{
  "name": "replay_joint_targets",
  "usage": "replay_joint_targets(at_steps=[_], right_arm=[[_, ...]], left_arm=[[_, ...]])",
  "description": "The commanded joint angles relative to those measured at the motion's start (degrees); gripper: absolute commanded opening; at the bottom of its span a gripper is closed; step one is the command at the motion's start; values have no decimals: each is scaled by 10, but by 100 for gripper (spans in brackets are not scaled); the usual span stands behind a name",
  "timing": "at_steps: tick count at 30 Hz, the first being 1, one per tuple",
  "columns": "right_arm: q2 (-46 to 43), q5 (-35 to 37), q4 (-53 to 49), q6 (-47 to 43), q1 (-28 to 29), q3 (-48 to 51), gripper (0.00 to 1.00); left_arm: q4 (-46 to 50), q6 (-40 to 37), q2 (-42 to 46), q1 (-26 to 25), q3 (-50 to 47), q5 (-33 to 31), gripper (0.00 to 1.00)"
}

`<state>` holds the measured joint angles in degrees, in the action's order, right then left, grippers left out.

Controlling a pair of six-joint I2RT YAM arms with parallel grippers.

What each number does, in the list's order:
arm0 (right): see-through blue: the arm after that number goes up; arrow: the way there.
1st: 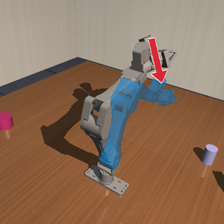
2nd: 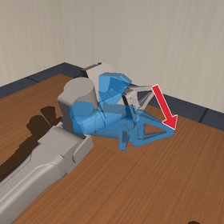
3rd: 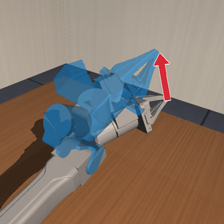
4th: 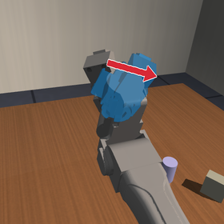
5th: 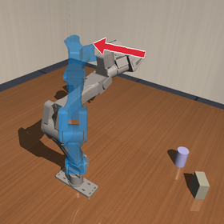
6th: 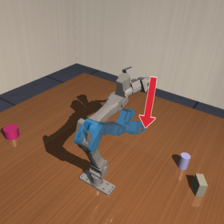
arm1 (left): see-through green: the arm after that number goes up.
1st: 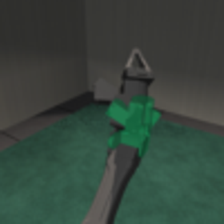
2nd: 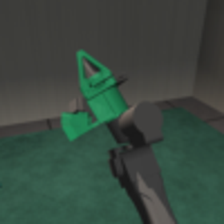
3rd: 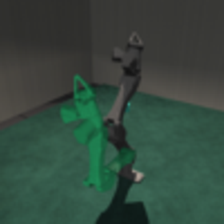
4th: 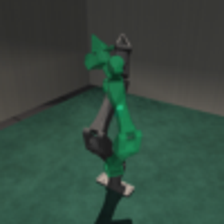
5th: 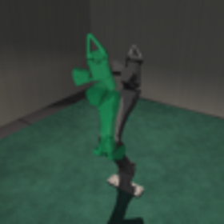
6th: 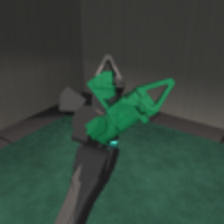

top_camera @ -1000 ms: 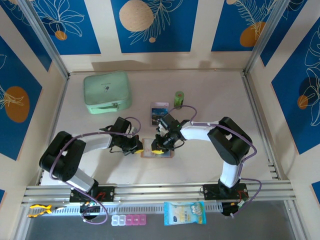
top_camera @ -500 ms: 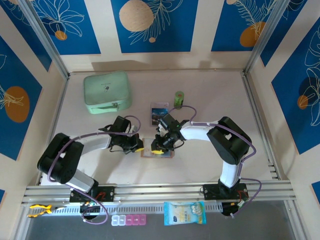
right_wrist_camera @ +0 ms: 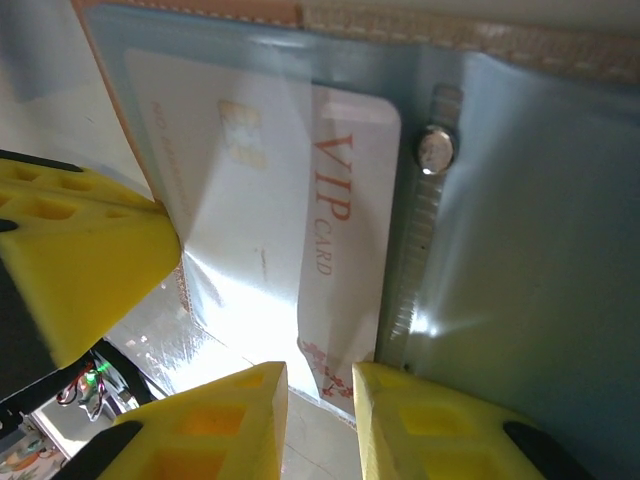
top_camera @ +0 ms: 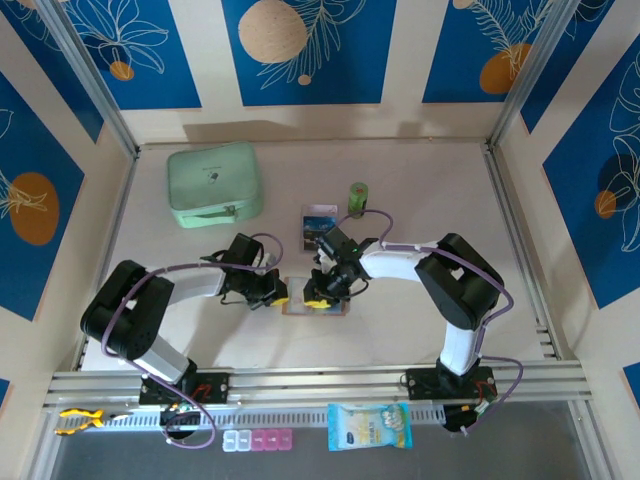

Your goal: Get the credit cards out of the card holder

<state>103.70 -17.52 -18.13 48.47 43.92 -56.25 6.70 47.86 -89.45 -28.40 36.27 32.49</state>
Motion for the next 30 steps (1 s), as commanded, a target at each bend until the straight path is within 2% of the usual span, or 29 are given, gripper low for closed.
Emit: replay_joint_targets(at_steps=[1,13,20,30], right_arm=[[-18,31,-50,-8,1,-4,27],[-56,9,-14,-6,-15,15,26],[-46,-11,13,-3,-29,26,25],[-20,-17,26,-3,-37,30,23]], left_arm=[[31,-6,-5,-3,-6,-23,0],[47,-10,20,-6,36,-8,0],[40,-4,0,-27,49,1,0],[24,-2,-27,-29,25,-19,0]])
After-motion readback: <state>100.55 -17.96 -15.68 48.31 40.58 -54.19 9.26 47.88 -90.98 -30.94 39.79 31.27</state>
